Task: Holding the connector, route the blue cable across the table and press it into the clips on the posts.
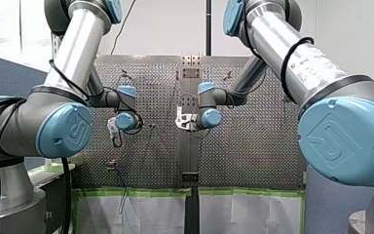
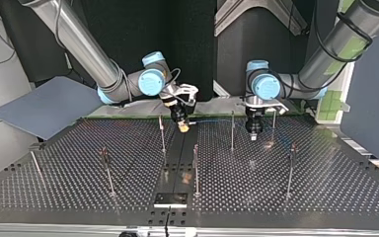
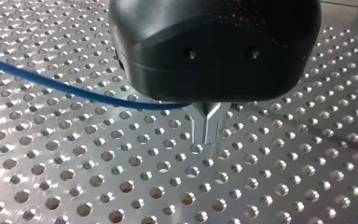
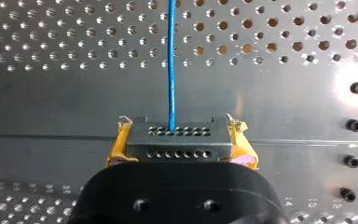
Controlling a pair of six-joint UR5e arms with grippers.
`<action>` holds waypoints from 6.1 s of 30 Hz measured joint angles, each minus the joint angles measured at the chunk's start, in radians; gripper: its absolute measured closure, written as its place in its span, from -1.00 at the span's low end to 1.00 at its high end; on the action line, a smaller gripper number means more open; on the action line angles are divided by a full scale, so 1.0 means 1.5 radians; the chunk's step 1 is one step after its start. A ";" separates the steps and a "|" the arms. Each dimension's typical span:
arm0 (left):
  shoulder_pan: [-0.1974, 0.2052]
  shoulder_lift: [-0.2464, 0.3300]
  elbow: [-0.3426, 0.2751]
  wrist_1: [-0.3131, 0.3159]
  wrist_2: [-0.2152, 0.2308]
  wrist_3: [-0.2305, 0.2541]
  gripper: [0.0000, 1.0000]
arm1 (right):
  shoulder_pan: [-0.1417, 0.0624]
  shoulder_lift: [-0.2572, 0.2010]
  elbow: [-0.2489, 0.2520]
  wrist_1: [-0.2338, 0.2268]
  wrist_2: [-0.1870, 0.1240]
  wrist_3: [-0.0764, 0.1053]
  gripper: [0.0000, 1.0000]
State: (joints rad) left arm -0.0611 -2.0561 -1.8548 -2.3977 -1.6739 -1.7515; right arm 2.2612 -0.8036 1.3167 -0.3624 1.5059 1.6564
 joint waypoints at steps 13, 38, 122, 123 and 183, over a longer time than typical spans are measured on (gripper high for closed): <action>0.010 0.000 0.009 -0.006 -0.002 0.009 -0.22 | -0.003 0.000 -0.016 0.002 -0.003 0.002 1.00; -0.009 0.015 -0.028 -0.128 -0.075 0.076 -1.00 | -0.018 0.000 -0.015 0.011 0.004 0.000 1.00; -0.203 -0.048 0.054 -0.101 -0.150 0.000 -1.00 | -0.027 0.002 -0.015 0.020 0.009 -0.001 1.00; -0.203 -0.055 0.062 -0.097 -0.156 -0.001 -1.00 | -0.028 0.002 -0.015 0.021 0.009 -0.001 1.00; -0.214 0.022 0.050 -0.166 -0.253 -0.052 0.97 | -0.019 -0.068 -0.010 0.097 0.009 -0.003 1.00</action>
State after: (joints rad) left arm -0.3821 -2.0226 -1.7794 -2.6470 -2.0539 -1.8300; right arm 2.2327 -0.9052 1.3017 -0.2168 1.5200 1.6525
